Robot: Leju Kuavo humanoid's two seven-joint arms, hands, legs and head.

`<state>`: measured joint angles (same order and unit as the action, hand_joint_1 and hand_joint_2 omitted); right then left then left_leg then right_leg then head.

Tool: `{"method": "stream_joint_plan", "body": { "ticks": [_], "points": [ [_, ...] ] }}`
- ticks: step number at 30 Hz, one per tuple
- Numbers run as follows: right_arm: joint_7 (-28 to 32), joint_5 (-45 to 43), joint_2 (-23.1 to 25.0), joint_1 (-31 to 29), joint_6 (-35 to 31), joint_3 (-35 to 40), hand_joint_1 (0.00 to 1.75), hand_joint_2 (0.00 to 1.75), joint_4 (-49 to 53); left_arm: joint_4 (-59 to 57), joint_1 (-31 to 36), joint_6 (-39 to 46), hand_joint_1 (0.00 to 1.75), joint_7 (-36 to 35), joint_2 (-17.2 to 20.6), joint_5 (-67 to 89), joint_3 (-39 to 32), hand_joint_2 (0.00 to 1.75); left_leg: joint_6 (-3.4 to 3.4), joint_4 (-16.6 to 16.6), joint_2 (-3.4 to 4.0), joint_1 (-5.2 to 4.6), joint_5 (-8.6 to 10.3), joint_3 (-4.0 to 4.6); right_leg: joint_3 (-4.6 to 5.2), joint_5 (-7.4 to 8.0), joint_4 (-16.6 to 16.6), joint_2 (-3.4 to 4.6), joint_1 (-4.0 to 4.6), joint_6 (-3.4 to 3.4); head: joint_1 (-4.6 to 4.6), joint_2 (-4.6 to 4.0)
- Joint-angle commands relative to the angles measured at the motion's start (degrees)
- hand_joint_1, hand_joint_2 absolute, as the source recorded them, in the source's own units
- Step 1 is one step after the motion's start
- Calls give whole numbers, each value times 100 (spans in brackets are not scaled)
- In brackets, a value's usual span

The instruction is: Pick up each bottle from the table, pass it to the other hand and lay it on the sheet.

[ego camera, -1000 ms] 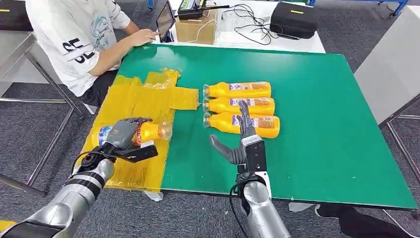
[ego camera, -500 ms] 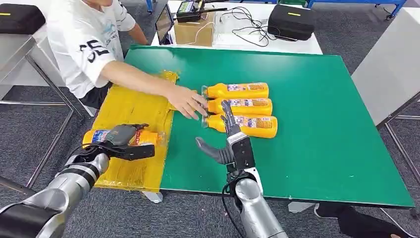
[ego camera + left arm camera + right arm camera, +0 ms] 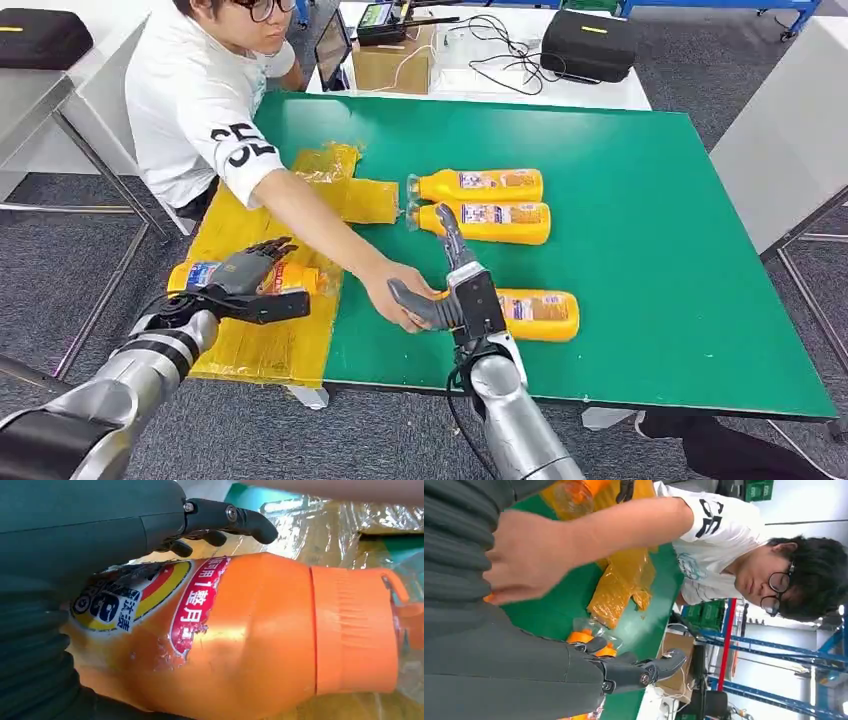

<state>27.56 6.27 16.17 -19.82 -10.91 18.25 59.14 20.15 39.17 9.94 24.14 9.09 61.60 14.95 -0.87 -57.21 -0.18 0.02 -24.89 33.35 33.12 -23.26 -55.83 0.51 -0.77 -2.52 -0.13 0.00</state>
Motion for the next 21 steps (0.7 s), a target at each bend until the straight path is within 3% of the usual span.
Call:
{"method": "stream_joint_plan", "body": {
  "ticks": [1,5,11,13,16,17,21],
  "points": [
    [20,67,-214,-395,-64,62,0,175,-794,374,-858,658,0,1586,-83,-1196,-912,175,2,12,22,-2,-3,-18,-10,3,10,18,-1,4,0,0],
    [59,90,-264,-431,-72,-25,0,175,-917,2466,-1789,109,0,1586,108,-3363,-194,175,2,11,14,-2,-4,-16,-9,-2,12,9,-1,5,0,2],
    [-36,414,-361,-532,-321,26,0,175,-1143,3547,-2207,-182,0,1586,165,-4549,86,175,3,4,-1,-3,-2,11,9,-3,10,-2,-2,5,0,2],
    [-194,944,-564,-688,-483,228,0,175,-1438,4289,-2496,-337,0,1586,19,-5204,-31,175,2,0,-11,-3,-1,20,15,-3,9,-10,-1,3,0,2],
    [-658,1766,-803,-936,-745,380,0,175,-1990,4472,-2661,-622,0,1586,-352,-5426,-400,175,0,1,-16,-5,0,18,11,-4,11,-18,-3,2,0,0],
    [-748,1981,-855,-970,-871,374,0,175,-2087,4388,-2647,-612,0,1586,-468,-5391,-496,0,0,2,-17,-1,0,15,4,-3,17,-21,2,4,-2,0],
    [-1386,2932,-1193,-831,-1169,386,0,175,-1989,4351,-2592,-856,0,1586,-965,-5538,-870,0,-3,-2,-38,-4,3,28,13,-7,15,-38,-1,1,-2,2]
  ]
}}
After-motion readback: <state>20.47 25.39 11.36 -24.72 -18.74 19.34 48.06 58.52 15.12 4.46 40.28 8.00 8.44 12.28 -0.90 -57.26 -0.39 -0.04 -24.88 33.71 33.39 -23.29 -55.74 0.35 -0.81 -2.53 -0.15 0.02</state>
